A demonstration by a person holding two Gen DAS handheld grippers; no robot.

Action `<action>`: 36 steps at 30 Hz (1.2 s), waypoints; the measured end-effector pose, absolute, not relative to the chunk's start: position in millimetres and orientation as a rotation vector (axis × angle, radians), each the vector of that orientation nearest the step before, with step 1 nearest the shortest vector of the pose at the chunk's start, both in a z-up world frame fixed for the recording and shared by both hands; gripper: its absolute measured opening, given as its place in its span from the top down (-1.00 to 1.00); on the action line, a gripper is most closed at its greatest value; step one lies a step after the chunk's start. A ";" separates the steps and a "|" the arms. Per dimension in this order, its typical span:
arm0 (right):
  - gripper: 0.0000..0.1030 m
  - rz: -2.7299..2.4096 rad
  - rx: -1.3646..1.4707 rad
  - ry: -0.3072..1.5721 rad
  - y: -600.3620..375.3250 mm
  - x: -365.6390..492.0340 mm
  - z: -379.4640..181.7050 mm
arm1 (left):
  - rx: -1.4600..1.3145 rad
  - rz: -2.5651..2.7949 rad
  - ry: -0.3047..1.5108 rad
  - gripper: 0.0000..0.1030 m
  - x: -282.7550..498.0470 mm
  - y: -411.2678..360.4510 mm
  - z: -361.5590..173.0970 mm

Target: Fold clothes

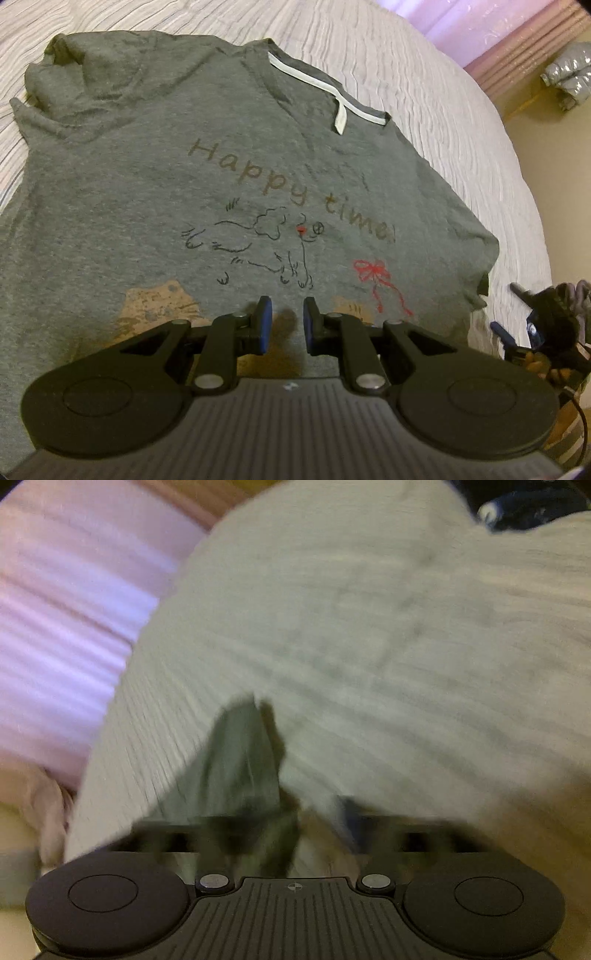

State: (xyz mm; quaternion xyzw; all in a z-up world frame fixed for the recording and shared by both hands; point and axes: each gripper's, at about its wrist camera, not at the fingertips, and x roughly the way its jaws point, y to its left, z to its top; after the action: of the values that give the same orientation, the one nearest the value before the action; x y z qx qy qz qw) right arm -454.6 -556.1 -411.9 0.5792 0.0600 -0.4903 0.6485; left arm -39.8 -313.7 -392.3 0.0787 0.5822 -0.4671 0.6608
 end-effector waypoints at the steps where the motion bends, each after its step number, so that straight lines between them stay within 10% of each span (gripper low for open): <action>1: -0.42 -1.078 1.334 0.115 -566.8 -454.9 -413.2 | 0.169 -1.057 1.313 0.76 -38.8 -315.2 -391.0; 7: -0.12 -0.961 1.372 0.110 -617.3 -454.3 -430.5 | 0.159 -1.089 1.261 0.76 -34.3 -334.7 -384.7; 10: 0.88 -0.943 1.361 0.170 -630.6 -448.4 -438.4 | 0.157 -1.083 1.238 0.76 -28.6 -346.9 -384.7; 24: 0.86 -0.712 0.573 0.583 -498.1 -286.7 -380.1 | 0.158 -1.036 1.230 0.76 -20.4 -358.2 -386.8; 26: 0.04 -0.812 0.734 0.518 -516.6 -315.4 -383.1 | 0.168 -1.040 1.218 0.76 -20.5 -356.4 -385.3; 28: -0.22 -0.925 0.880 0.405 -539.0 -352.5 -384.5 | 0.165 -1.032 1.219 0.76 -18.9 -353.0 -385.7; 30: -0.21 -0.966 1.041 0.294 -553.1 -392.1 -388.8 | 0.152 -1.020 1.224 0.76 -17.5 -349.8 -386.6; 32: 0.34 -0.943 1.141 0.218 -557.2 -411.8 -391.6 | 0.133 -1.015 1.236 0.76 -18.5 -348.6 -388.0; 36: 0.37 -0.797 1.052 0.274 -569.3 -386.6 -382.5 | 0.124 -1.029 1.246 0.76 -26.8 -351.6 -390.1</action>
State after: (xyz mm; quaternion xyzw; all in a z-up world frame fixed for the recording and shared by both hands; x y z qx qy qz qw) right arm -386.6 -569.3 -382.5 0.4871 0.1267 -0.3688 0.7814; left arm -26.8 -351.6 -390.1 0.0554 0.5571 -0.4600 0.6892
